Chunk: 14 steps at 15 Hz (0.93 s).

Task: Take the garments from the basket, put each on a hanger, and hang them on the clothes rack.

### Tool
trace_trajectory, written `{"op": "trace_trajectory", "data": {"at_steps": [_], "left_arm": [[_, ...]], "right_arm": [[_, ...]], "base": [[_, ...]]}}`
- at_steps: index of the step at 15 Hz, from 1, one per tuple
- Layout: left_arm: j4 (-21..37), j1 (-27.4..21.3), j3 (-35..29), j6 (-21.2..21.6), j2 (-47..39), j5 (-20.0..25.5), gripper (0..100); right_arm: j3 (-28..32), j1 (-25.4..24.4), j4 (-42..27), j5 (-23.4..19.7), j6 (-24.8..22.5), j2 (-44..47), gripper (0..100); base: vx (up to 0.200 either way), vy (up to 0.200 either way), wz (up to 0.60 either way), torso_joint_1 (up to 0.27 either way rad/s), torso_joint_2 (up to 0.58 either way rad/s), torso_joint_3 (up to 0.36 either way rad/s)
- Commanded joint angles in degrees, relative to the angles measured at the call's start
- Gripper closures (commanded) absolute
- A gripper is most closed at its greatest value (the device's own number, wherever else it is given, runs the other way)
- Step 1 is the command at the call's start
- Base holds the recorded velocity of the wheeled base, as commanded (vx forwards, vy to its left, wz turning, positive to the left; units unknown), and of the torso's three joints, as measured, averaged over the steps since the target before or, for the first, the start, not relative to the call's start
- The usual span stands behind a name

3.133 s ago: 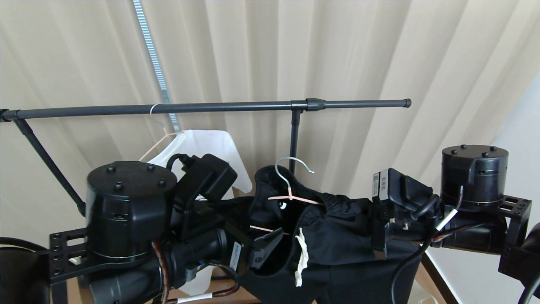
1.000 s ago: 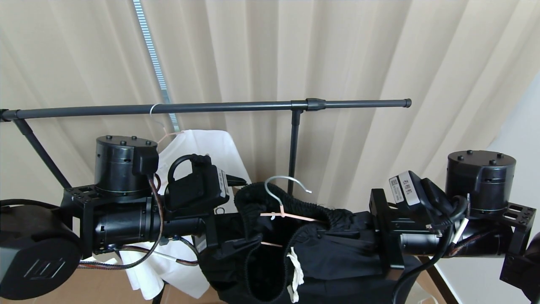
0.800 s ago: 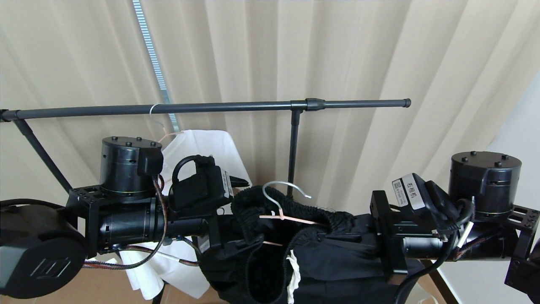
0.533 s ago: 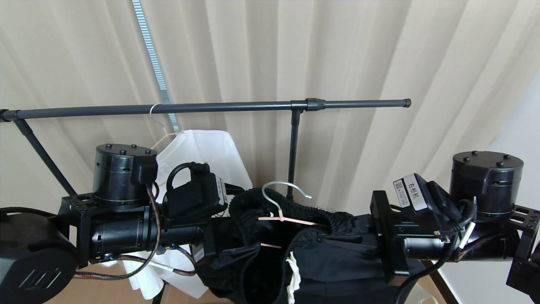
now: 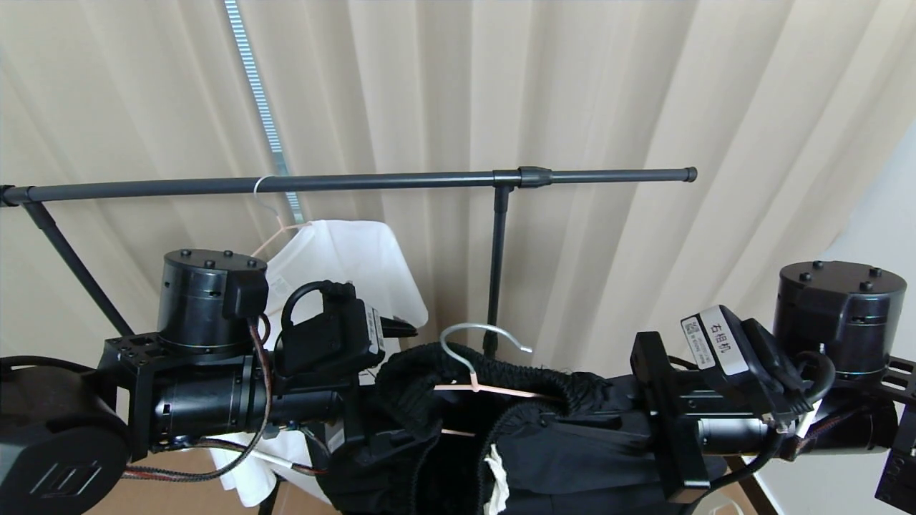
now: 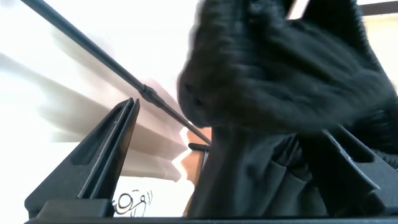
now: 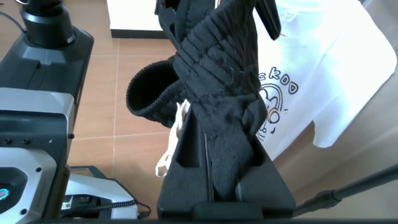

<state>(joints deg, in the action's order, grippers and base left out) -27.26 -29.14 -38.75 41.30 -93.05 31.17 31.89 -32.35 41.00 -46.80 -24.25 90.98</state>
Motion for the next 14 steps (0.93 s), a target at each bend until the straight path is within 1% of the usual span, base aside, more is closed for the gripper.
{"op": "trace_trajectory", "data": {"at_steps": [1,5,6,8,11,14], "left_arm": [[-0.1,0.0,-0.1,0.0,-1.5,1.3,0],[-0.1,0.0,-0.3,0.0,-2.1,1.3,0],[-0.1,0.0,-0.2,0.0,-2.0,1.3,100],[0.0,0.0,-0.1,0.0,-1.9,1.3,100],[0.0,0.0,0.7,0.0,-0.5,1.3,100],[0.0,0.5,1.9,-0.3,2.1,1.3,100]], "right_arm": [[-0.2,-0.2,0.0,-0.1,0.0,-0.5,100],[-0.5,-1.6,0.0,-0.1,0.0,-0.8,100],[-0.5,-1.6,0.0,-0.1,0.0,-0.8,100],[-0.6,-1.6,1.2,-0.1,0.0,-0.5,100],[-1.7,-1.6,5.2,0.0,0.2,0.5,100],[-1.6,-1.0,5.9,0.0,0.1,1.1,100]], "base": [[0.0,0.0,0.0,0.0,0.0,0.0],[0.0,0.0,0.0,0.0,0.0,0.0],[0.0,0.0,0.0,0.0,0.0,0.0],[0.0,0.0,0.0,0.0,0.0,0.0],[0.0,0.0,0.0,0.0,0.0,0.0],[0.0,0.0,0.0,0.0,0.0,0.0]]}}
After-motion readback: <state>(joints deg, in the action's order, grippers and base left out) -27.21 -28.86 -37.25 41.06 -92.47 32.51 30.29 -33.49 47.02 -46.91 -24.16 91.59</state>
